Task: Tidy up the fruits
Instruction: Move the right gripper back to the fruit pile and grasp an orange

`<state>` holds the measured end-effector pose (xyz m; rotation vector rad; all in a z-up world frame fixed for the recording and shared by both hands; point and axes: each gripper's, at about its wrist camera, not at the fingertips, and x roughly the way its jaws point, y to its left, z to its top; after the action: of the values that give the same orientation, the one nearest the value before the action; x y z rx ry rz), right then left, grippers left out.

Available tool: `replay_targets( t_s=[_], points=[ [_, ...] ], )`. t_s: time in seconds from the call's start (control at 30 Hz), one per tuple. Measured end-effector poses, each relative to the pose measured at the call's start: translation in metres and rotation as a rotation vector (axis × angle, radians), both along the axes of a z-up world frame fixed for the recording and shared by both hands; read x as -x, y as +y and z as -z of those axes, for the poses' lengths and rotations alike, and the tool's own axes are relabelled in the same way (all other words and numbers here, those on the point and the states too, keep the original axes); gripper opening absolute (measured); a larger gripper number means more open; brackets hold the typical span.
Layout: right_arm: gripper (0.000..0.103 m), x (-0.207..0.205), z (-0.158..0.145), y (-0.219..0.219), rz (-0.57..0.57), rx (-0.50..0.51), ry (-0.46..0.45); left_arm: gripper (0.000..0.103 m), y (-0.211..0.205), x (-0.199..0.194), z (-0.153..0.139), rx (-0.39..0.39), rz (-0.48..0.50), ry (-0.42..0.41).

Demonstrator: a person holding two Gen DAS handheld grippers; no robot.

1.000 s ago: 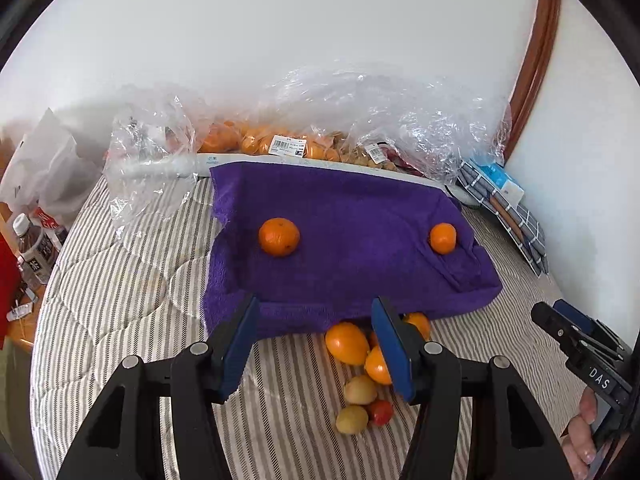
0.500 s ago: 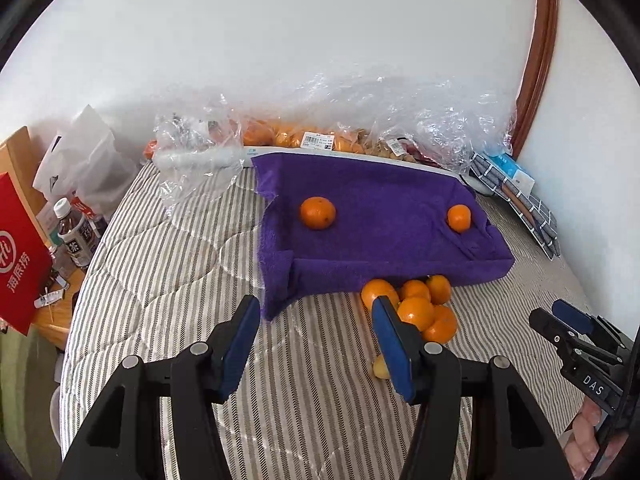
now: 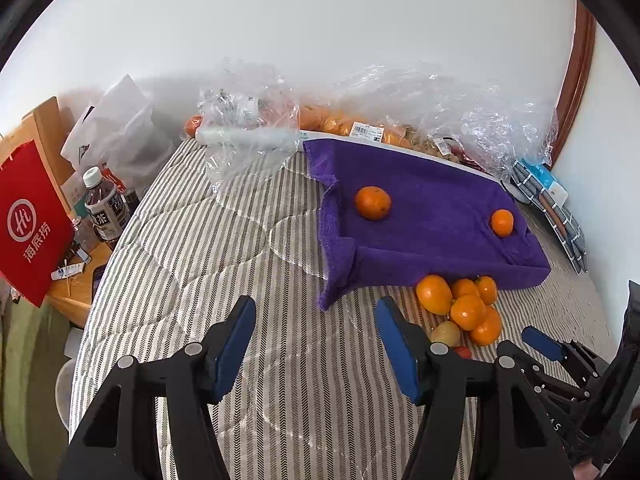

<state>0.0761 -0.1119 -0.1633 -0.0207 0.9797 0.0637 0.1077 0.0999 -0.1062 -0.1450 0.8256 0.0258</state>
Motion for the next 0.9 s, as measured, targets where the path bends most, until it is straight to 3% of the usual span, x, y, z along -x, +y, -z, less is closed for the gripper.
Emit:
replay_targets(
  t_s=[0.17, 0.3, 0.4, 0.5, 0.7, 0.9],
  points=[
    [0.050, -0.017, 0.014, 0.008, -0.010, -0.029, 0.027, 0.060, 0.009, -0.008, 0.014, 0.009, -0.013, 0.033],
    [0.050, -0.030, 0.021, 0.016, -0.024, 0.021, 0.038, 0.060, 0.018, -0.011, 0.025, 0.010, -0.035, 0.061],
    [0.040, -0.034, 0.026, 0.019, -0.039, 0.043, 0.053, 0.060, 0.024, -0.011, 0.031, 0.012, -0.048, 0.068],
    [0.040, -0.032, 0.024, 0.018, -0.038, 0.045, 0.040, 0.060, 0.027, -0.011, 0.036, 0.037, -0.049, 0.069],
    [0.040, -0.012, 0.014, 0.004, -0.022, 0.049, 0.007, 0.060, 0.015, -0.010, 0.046, 0.080, -0.016, 0.079],
    [0.040, 0.007, 0.006, -0.031, 0.055, 0.062, -0.015, 0.060, -0.012, 0.001, 0.051, 0.096, 0.084, 0.061]
  ],
)
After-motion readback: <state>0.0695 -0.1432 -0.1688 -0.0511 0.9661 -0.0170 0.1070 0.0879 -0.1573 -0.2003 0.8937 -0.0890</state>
